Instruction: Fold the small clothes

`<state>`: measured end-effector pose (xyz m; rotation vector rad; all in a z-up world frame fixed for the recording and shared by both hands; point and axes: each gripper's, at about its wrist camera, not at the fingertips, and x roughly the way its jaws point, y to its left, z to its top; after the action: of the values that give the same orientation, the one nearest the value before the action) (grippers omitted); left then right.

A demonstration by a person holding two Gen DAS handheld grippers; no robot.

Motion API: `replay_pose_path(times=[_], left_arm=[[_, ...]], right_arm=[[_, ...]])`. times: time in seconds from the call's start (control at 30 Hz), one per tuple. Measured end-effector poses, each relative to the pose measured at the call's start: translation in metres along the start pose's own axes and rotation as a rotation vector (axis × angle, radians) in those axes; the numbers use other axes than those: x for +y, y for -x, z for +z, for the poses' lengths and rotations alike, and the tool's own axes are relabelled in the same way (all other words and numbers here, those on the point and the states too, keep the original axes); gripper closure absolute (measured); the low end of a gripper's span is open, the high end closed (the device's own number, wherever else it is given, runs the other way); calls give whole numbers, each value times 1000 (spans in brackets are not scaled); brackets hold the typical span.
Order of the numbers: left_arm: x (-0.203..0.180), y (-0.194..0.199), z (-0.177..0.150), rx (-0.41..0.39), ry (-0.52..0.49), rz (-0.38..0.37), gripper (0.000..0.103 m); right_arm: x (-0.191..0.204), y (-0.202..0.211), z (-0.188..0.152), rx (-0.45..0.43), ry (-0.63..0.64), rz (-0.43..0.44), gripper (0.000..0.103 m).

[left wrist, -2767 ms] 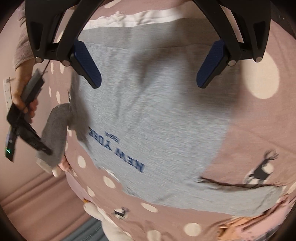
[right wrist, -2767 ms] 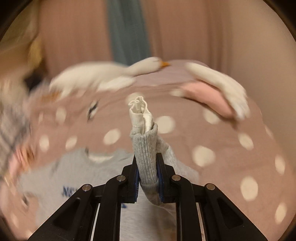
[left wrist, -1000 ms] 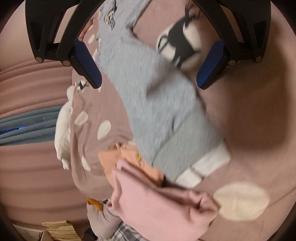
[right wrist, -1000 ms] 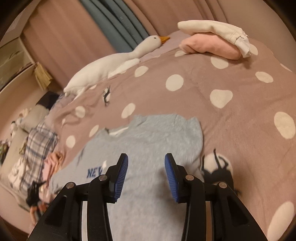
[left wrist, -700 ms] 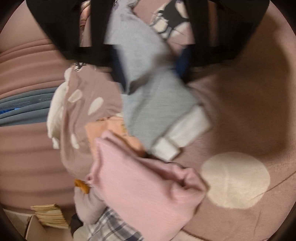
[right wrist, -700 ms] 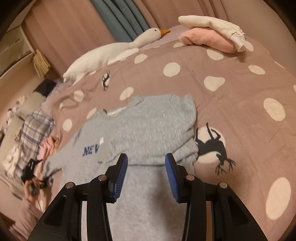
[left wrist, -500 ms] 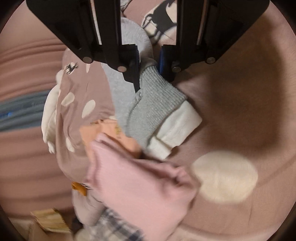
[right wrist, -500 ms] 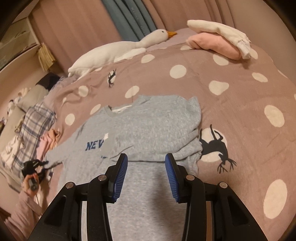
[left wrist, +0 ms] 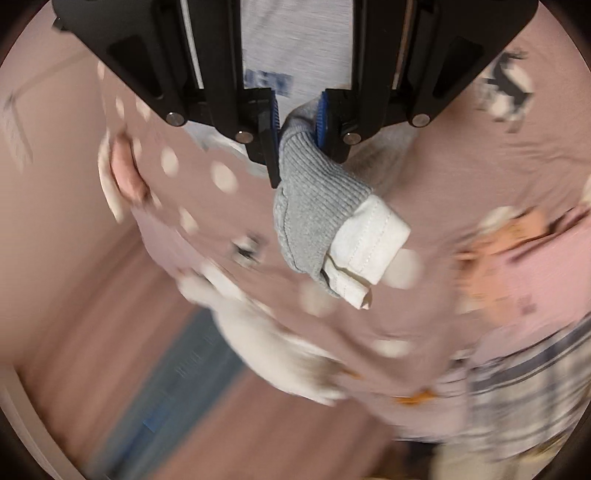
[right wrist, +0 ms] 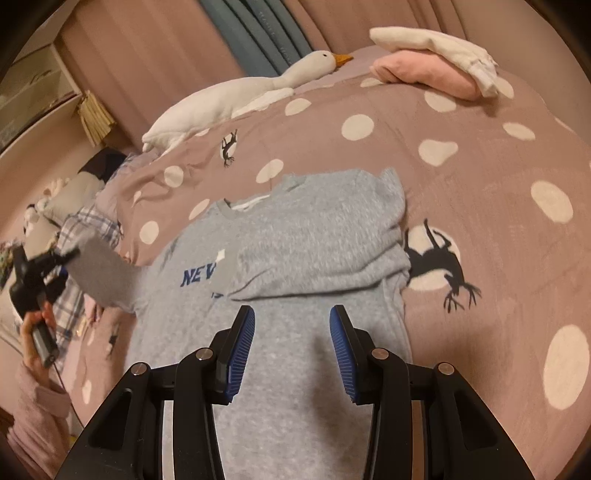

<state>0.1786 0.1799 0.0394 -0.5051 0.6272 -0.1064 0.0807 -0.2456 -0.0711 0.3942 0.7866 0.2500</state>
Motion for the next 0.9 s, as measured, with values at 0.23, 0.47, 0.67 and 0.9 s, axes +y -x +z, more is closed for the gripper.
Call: replay_pose_path(times=[0.23,0.47,0.67,0.9], left_arm=[[-99,-78,-87,195,-325,85,77],[-104,-120,-129,344,-504,143,23],[-75,-70,-117,264,-459,51,18],[0,-23,-113,227,-282,111,13]], right_arm=[[-3,7,-11,-3,12,0,59],[-12,10,-16,6,-17,-2,48],[-14,3,-15,25,-29,16,48],[43,-38,10,88,109,62,48]])
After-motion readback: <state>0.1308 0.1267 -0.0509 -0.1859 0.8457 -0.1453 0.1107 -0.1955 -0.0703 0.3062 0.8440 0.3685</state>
